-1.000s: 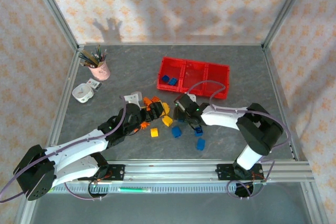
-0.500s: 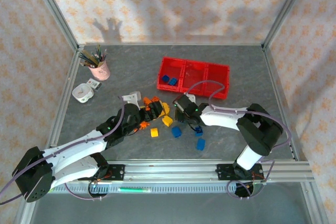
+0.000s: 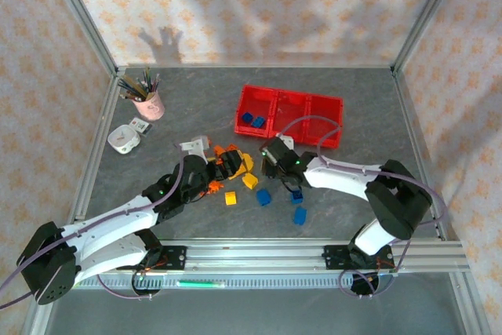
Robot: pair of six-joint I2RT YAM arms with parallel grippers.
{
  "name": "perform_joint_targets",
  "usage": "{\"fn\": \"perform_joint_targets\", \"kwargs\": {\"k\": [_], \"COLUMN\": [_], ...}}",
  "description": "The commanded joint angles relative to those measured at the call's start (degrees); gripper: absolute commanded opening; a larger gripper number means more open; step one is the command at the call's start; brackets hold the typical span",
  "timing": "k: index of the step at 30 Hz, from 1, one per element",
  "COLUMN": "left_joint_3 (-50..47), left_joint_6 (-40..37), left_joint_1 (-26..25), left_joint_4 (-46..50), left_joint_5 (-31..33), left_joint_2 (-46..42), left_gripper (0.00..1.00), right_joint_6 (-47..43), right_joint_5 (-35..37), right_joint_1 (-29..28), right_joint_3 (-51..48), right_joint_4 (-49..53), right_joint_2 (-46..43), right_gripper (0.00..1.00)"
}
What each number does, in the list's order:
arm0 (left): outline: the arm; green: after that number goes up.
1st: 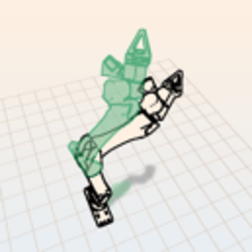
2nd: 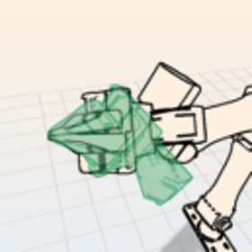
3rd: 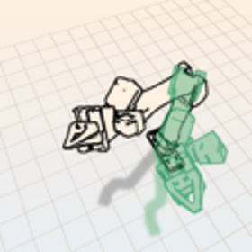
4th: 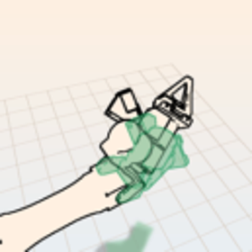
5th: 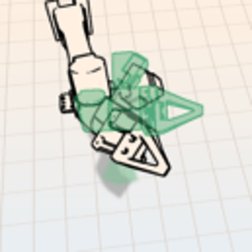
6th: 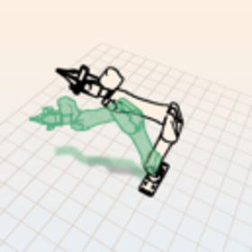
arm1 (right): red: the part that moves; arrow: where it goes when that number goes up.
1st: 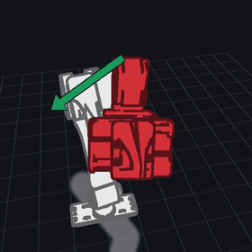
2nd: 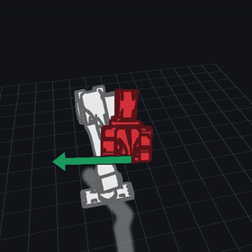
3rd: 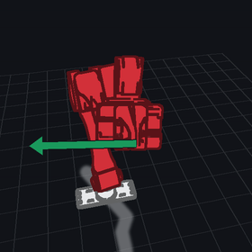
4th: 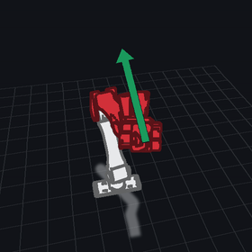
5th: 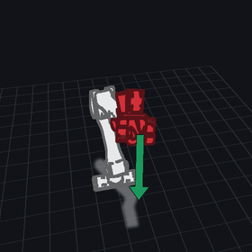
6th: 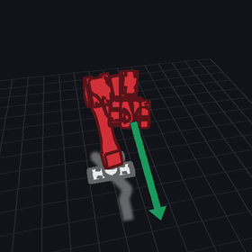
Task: Sort the legos into containers by color
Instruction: Pick up the lego from the center of the table, then place the lego in the container.
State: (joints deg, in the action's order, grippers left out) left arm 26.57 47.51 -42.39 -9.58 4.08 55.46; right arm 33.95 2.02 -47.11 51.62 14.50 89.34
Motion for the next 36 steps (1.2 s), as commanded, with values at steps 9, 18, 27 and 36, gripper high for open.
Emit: {"fn": "perform_joint_targets", "kwargs": {"k": [9,18,27,36], "left_joint_3": [4.5,5.4,7.2,7.6], "left_joint_6": [-4.5,-6.0,-7.6,-8.7], "left_joint_1": [5.5,13.4,14.6,14.6], "left_joint_4": [4.8,2.4,1.6,4.3], "left_joint_5": [1.2,-5.1,-7.3,-7.3], "left_joint_2": [-0.7,2.1,5.7,4.2], "left_gripper": [0.99,0.99,0.99,0.99], "right_joint_6": [-8.7,-15.3,-18.4,-19.7], "right_joint_5": [5.5,10.6,12.0,8.6], "right_joint_1": [5.0,9.1,10.6,10.6], "right_joint_3": [21.0,40.9,55.3,51.3], "right_joint_4": [3.0,3.3,5.9,5.0], "right_joint_2": [8.3,24.6,36.0,28.0], "right_gripper": [0.39,0.40,0.51,0.64]}}
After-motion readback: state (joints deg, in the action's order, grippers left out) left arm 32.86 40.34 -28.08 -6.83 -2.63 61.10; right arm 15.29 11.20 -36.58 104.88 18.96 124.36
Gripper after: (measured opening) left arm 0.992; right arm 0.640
